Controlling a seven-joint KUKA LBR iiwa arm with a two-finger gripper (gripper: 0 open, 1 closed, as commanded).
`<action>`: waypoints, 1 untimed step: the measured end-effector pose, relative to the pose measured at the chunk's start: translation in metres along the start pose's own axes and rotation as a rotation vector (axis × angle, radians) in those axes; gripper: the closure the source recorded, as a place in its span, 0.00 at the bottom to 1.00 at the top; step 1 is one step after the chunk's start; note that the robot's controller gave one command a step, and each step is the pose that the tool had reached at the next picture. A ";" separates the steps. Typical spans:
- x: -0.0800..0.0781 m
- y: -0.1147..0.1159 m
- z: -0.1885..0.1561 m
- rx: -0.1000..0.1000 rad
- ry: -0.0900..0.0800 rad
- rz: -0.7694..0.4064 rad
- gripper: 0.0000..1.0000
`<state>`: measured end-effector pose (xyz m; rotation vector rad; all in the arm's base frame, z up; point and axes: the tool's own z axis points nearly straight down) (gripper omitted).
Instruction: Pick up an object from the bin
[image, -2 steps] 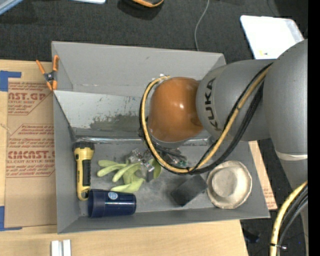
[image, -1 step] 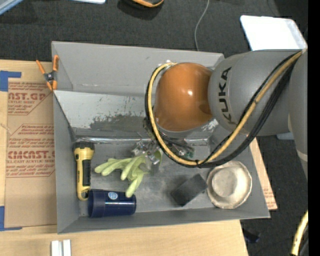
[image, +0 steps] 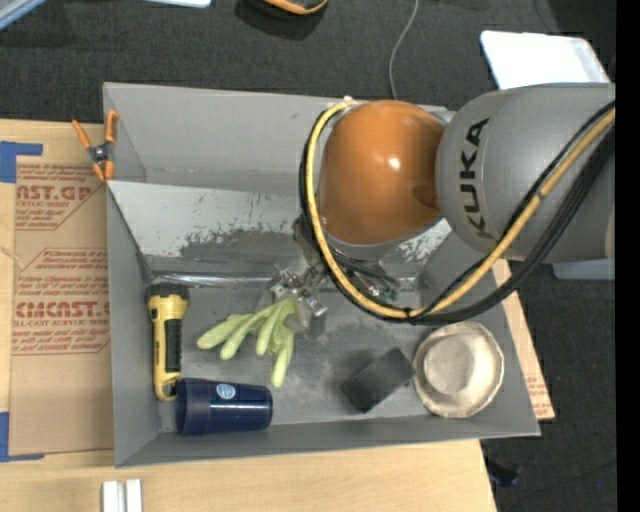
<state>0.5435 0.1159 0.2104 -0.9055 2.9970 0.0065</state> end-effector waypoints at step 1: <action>-0.002 0.000 -0.039 0.003 -0.006 0.000 1.00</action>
Offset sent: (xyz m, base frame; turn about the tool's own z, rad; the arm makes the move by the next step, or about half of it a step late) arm 0.0006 0.0003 0.0423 0.0000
